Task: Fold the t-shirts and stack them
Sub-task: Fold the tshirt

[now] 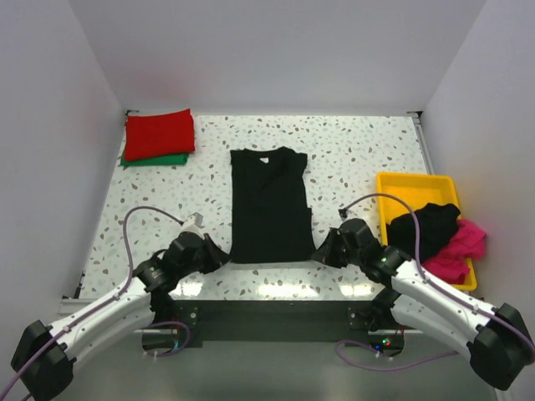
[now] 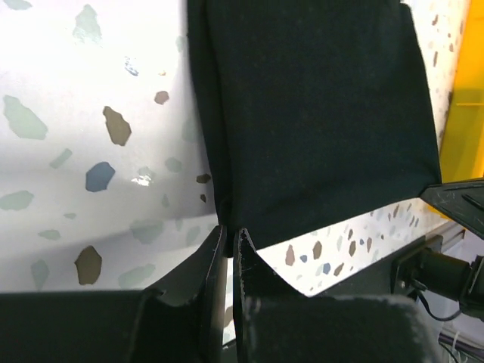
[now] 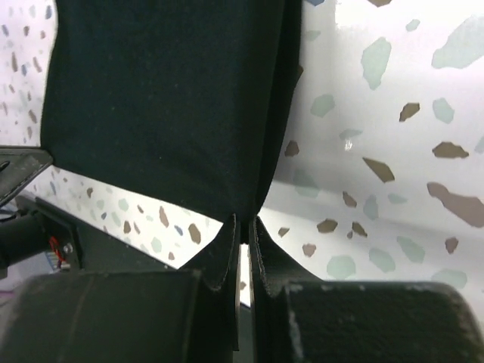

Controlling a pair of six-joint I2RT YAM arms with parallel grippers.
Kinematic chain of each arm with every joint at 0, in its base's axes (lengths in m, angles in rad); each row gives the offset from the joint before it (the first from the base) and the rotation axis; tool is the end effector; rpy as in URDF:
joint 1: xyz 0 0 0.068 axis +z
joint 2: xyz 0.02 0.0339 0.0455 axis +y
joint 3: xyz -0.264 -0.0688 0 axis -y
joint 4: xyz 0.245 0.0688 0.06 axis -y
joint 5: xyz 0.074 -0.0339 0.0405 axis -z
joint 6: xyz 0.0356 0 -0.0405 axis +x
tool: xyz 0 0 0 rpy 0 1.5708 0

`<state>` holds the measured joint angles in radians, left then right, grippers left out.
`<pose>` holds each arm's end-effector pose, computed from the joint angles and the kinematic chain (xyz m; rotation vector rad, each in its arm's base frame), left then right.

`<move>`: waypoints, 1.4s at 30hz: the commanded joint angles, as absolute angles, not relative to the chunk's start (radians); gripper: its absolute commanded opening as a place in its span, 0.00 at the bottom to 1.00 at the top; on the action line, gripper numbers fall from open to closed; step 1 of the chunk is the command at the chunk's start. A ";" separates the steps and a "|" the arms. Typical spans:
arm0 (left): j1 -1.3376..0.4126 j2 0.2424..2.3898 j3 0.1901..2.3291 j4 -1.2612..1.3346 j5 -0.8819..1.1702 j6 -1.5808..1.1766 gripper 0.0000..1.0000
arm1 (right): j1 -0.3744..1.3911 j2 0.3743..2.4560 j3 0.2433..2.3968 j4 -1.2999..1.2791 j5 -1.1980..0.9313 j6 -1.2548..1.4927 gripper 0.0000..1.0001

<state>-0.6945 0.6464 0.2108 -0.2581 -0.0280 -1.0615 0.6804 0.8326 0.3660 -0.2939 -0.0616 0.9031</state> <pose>0.1089 -0.0894 0.1535 -0.4584 2.3825 -0.8539 0.1288 0.1071 0.1766 0.2442 2.4807 0.8146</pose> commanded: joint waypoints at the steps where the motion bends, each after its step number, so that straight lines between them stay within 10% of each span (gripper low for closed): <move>1: -0.727 0.579 0.227 -0.325 -0.084 -1.086 0.00 | 0.681 0.752 0.377 -0.426 -0.064 0.868 0.00; 18: -0.750 0.624 0.586 -0.462 -0.207 -1.005 0.00 | 0.683 0.773 0.751 -0.713 0.066 0.727 0.00; 42: -0.336 1.581 1.298 -0.238 0.052 -0.807 0.00 | 0.265 1.733 1.495 -0.500 -0.251 0.624 0.00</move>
<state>-0.3912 1.5093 1.2091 -0.3313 0.0162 -0.8440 0.2977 1.6279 1.3403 -0.5510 -0.1604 0.6350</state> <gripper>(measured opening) 0.102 0.050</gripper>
